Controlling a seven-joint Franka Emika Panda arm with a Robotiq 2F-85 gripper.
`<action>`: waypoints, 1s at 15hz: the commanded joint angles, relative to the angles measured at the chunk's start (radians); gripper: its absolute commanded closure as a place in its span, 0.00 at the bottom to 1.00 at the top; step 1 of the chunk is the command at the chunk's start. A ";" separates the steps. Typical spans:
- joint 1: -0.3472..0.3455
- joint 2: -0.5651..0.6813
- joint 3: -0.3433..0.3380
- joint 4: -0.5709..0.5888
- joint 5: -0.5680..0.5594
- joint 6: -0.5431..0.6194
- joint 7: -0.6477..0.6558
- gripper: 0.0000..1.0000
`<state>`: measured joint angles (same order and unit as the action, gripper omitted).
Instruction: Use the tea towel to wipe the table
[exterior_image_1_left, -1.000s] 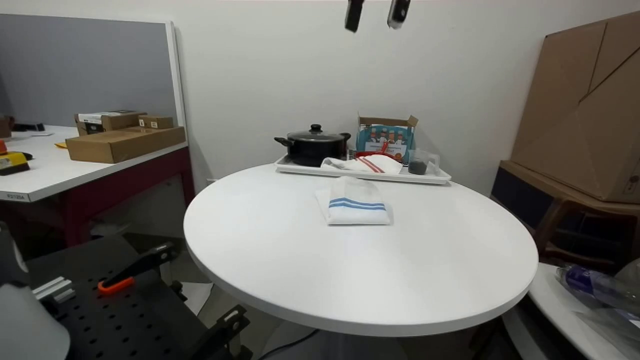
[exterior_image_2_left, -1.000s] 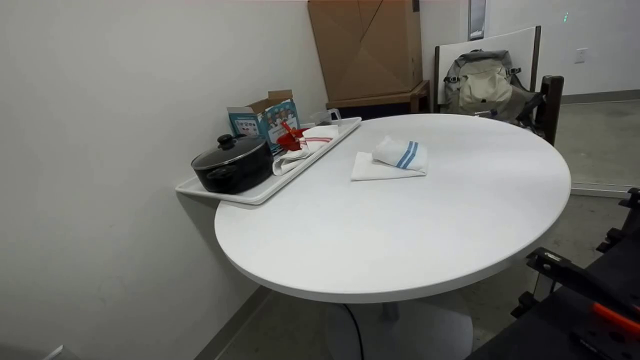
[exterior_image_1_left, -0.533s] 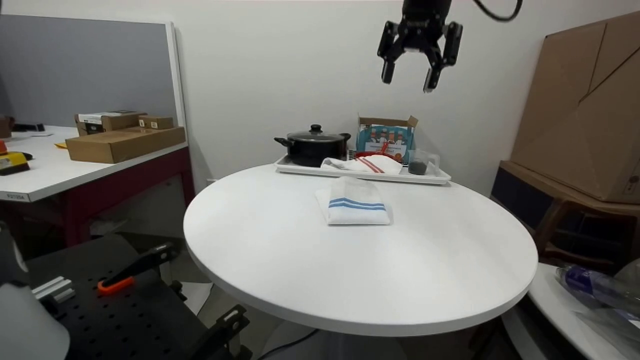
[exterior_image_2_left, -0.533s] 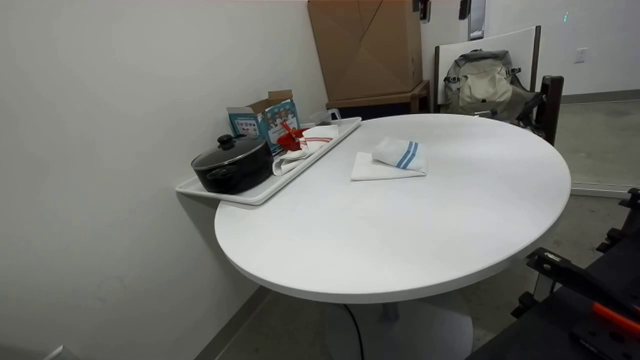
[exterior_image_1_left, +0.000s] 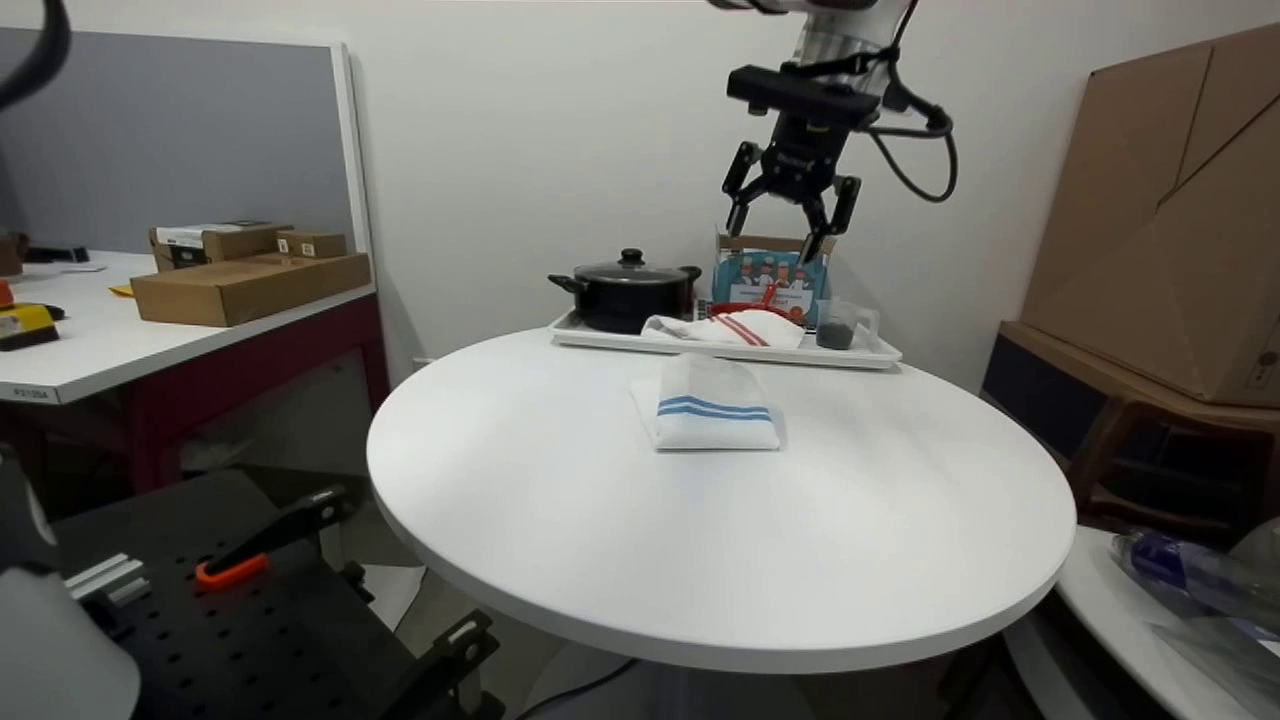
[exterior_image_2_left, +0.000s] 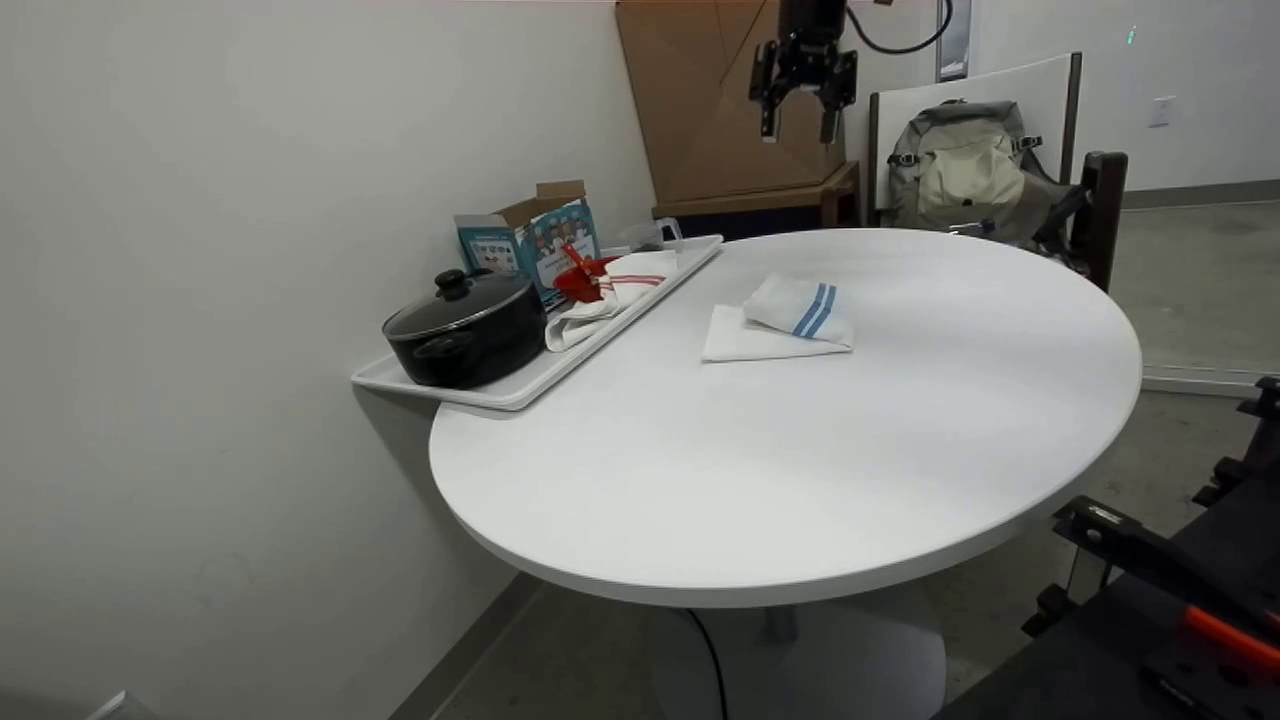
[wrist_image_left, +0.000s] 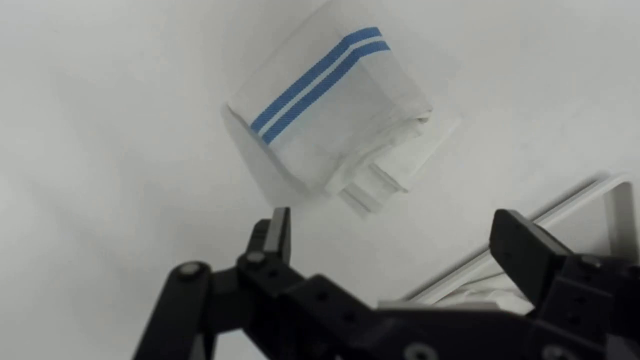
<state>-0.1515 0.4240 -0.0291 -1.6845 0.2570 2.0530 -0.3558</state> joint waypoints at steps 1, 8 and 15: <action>0.017 -0.010 0.052 -0.044 -0.038 0.013 -0.097 0.00; 0.074 -0.088 0.095 -0.303 -0.052 0.314 -0.061 0.00; 0.072 -0.085 0.071 -0.501 -0.073 0.600 0.062 0.00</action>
<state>-0.0748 0.3605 0.0584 -2.1105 0.2015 2.5720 -0.3636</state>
